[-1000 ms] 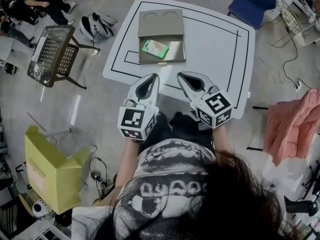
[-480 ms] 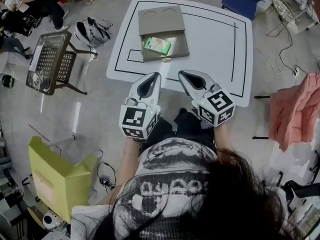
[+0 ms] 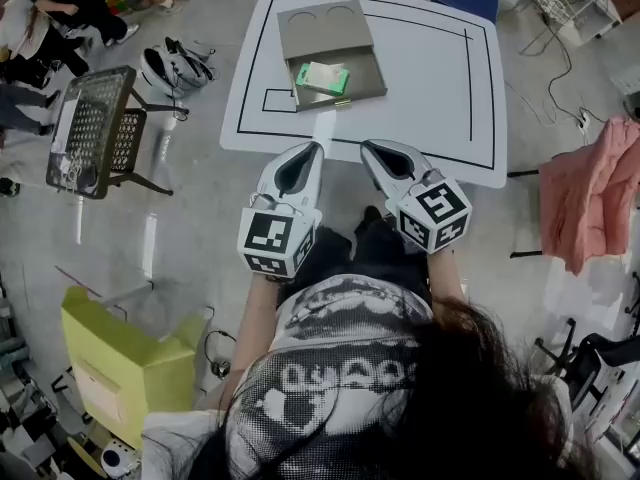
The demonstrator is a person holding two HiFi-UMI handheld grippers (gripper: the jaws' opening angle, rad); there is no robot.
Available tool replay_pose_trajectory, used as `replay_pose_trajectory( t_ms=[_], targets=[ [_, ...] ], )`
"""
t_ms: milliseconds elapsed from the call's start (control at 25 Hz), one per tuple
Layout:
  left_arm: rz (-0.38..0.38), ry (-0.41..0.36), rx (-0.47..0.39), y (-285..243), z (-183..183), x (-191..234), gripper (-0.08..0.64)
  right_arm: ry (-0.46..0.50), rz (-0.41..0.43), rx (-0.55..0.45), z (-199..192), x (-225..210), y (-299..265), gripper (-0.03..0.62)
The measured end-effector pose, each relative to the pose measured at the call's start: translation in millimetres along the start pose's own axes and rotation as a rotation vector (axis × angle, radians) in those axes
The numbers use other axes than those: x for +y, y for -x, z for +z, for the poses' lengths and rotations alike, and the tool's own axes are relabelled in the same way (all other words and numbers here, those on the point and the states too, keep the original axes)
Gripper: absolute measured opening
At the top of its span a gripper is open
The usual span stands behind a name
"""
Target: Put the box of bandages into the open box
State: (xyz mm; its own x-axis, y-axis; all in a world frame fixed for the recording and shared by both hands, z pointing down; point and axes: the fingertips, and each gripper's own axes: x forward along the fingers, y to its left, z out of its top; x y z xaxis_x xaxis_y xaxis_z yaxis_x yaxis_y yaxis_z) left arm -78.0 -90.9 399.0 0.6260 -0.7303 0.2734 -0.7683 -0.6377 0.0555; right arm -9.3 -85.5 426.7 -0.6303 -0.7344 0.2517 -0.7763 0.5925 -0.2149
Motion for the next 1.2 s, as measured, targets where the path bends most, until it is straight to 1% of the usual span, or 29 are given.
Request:
replay_pose_trajectory(
  t_ms=[280,520,1200],
  targets=[
    [-0.040,-0.005,-0.011,13.7,-1.6,-0.7,0.000,-0.002,-0.034,-0.008,-3.4,16.1,1.4,-0.008],
    [-0.058,-0.004,-0.017,19.6,-3.6,0.2,0.000,0.002,-0.046,-0.013,-3.2,23.6,0.5,-0.008],
    [-0.091,-0.011,-0.034,15.1,-2.7,0.0,0.000,0.022,-0.086,-0.023,0.2,17.7,2.8,-0.008]
  ],
)
